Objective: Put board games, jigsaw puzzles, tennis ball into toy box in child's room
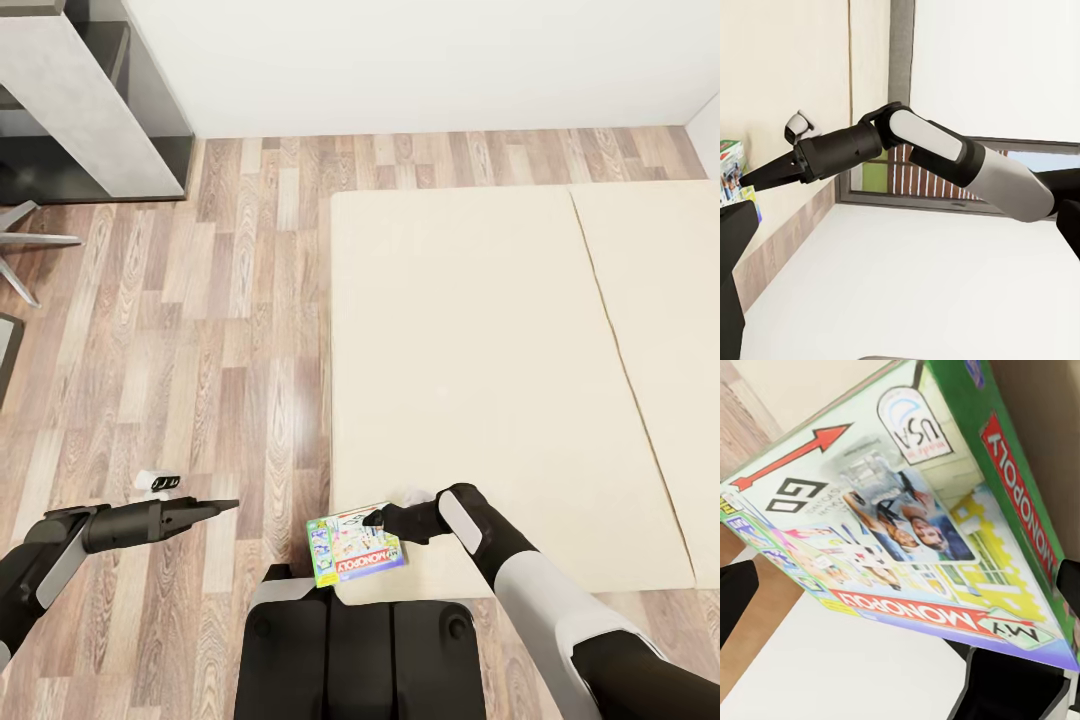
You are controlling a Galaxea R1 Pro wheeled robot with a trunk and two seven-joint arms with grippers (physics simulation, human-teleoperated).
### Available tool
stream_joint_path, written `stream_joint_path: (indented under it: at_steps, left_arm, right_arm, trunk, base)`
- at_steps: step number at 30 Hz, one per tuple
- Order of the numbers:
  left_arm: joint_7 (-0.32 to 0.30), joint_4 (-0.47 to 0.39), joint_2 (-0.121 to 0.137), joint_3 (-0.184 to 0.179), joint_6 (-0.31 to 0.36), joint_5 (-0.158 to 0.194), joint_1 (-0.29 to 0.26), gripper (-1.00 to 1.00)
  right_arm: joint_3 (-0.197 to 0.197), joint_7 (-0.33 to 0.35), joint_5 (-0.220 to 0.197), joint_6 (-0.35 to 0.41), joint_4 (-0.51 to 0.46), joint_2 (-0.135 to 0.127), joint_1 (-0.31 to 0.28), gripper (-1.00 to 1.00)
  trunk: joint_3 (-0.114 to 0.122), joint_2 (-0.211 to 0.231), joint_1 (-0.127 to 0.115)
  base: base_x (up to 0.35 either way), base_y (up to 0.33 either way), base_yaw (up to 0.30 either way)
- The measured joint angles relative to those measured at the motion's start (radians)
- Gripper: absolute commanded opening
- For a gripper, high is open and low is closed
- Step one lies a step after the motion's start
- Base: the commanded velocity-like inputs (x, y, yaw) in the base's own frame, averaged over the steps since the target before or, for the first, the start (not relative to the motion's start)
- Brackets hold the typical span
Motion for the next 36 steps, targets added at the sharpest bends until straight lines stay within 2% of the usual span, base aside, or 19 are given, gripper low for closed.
stream_joint_path:
  at_steps: [15, 36]
  left_arm:
    - [0.000, 0.000, 0.000, 0.000, 0.000, 0.000, 0.000, 1.00]
    - [0.000, 0.000, 0.000, -0.001, 0.000, 0.000, 0.000, 1.00]
  right_arm:
    - [0.000, 0.000, 0.000, 0.000, 0.000, 0.001, 0.000, 1.00]
    - [0.000, 0.000, 0.001, 0.000, 0.000, 0.001, 0.000, 1.00]
  trunk:
    - [0.000, 0.000, 0.000]
    - [0.000, 0.000, 0.000]
  base:
    - [0.000, 0.060, 0.000]
    - [0.000, 0.004, 0.000]
